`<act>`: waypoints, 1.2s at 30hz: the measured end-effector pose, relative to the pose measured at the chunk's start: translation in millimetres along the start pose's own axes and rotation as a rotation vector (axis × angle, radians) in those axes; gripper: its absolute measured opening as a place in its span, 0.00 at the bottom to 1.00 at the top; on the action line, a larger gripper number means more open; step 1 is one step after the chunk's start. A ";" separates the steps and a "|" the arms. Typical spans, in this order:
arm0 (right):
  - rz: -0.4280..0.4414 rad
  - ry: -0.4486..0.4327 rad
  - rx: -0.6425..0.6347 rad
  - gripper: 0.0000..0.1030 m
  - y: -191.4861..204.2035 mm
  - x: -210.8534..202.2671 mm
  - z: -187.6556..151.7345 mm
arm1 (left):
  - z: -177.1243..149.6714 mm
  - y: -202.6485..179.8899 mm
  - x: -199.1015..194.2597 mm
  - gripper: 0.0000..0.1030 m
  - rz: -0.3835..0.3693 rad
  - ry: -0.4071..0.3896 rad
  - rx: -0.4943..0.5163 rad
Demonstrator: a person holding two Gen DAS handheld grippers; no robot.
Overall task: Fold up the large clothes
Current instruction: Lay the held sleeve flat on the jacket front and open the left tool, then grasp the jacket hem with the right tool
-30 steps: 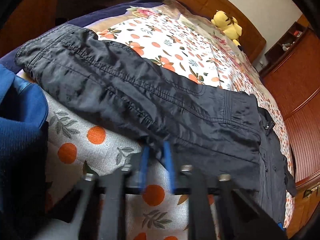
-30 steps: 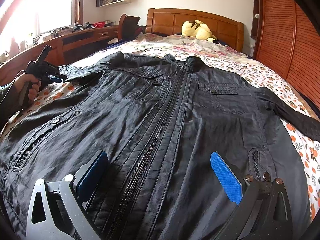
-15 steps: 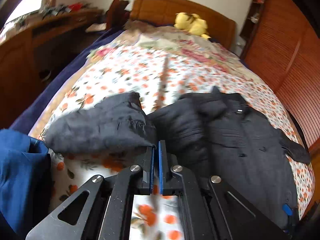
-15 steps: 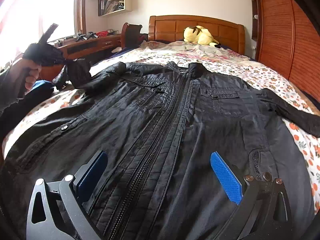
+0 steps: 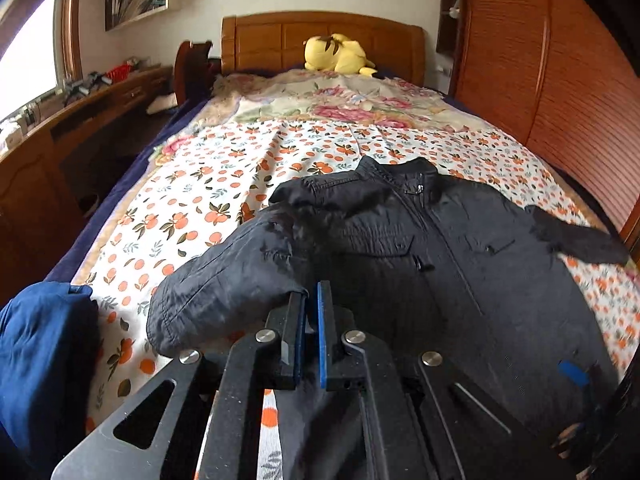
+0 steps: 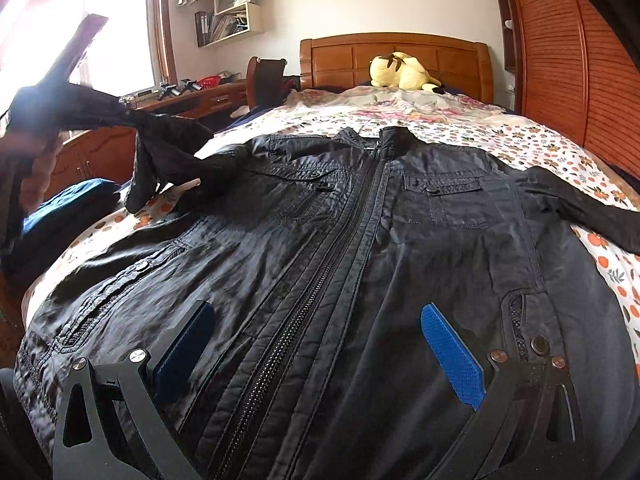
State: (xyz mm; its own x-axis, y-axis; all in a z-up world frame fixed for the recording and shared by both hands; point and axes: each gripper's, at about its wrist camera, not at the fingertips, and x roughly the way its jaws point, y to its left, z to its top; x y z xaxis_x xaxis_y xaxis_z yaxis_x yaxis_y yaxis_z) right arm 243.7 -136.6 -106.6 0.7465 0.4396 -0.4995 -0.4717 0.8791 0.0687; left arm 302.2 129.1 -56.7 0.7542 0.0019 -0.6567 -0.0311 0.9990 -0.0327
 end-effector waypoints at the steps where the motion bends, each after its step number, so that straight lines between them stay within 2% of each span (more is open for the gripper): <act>1: -0.006 -0.002 0.001 1.00 1.1 -0.9 0.2 | -12.7 -1.5 -0.7 0.04 0.004 -0.016 0.008; 5: -0.022 0.009 -0.006 1.00 4.1 2.4 0.6 | -40.2 -8.5 -2.7 0.05 0.021 -0.053 0.024; 9: -0.034 0.030 -0.015 1.00 6.8 5.5 1.8 | -56.9 -12.7 -22.7 0.06 0.044 -0.165 0.018; 10: -0.038 0.038 -0.019 1.00 8.0 6.6 2.0 | -62.6 -12.5 -32.3 0.07 0.056 -0.213 0.012; 12: -0.045 0.056 -0.026 1.00 10.0 8.5 2.8 | -66.5 -11.0 -42.1 0.16 0.053 -0.255 0.010; 13: -0.047 0.061 -0.029 1.00 10.1 8.6 3.4 | -67.3 -9.6 -46.1 0.31 0.038 -0.266 0.012; 14: -0.052 0.067 -0.032 1.00 11.0 9.6 4.4 | -67.3 -7.0 -49.1 0.39 0.013 -0.265 0.015; 16: -0.062 0.086 -0.039 1.00 12.9 11.2 8.0 | -66.6 -2.1 -52.3 0.41 -0.006 -0.265 0.013; 18: -0.069 0.104 -0.047 1.00 15.6 11.1 13.2 | -67.3 8.5 -55.6 0.49 -0.008 -0.273 0.006; 19: -0.069 0.114 -0.058 1.00 18.4 10.4 18.0 | -68.9 13.5 -56.1 0.57 -0.013 -0.271 -0.004; 20: -0.063 0.115 -0.062 1.00 20.8 8.3 22.7 | -70.5 21.2 -56.5 0.69 -0.022 -0.266 -0.020; 22: -0.033 0.109 -0.067 1.00 27.3 5.1 35.4 | -73.3 33.9 -59.7 0.80 -0.027 -0.269 -0.047; 26: 0.035 0.084 -0.116 1.00 54.3 8.2 71.1 | -76.8 60.3 -69.6 0.80 0.005 -0.285 -0.089; 30: 0.119 0.091 -0.195 0.99 91.2 37.7 100.2 | -83.0 85.2 -74.7 0.80 0.057 -0.289 -0.130; 32: 0.168 0.130 -0.217 0.95 109.9 63.7 112.4 | -85.4 94.4 -74.9 0.80 0.058 -0.285 -0.153; 36: 0.249 0.242 -0.196 0.75 134.9 119.2 131.8 | -88.6 105.0 -72.4 0.80 0.070 -0.272 -0.181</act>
State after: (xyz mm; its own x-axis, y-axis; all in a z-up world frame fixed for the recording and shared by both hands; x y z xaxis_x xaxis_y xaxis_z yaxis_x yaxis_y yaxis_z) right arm 330.8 58.7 -43.1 0.4767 0.5584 -0.6789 -0.7227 0.6887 0.0589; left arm 186.2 229.9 -79.3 0.8928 0.1066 -0.4377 -0.1865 0.9719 -0.1438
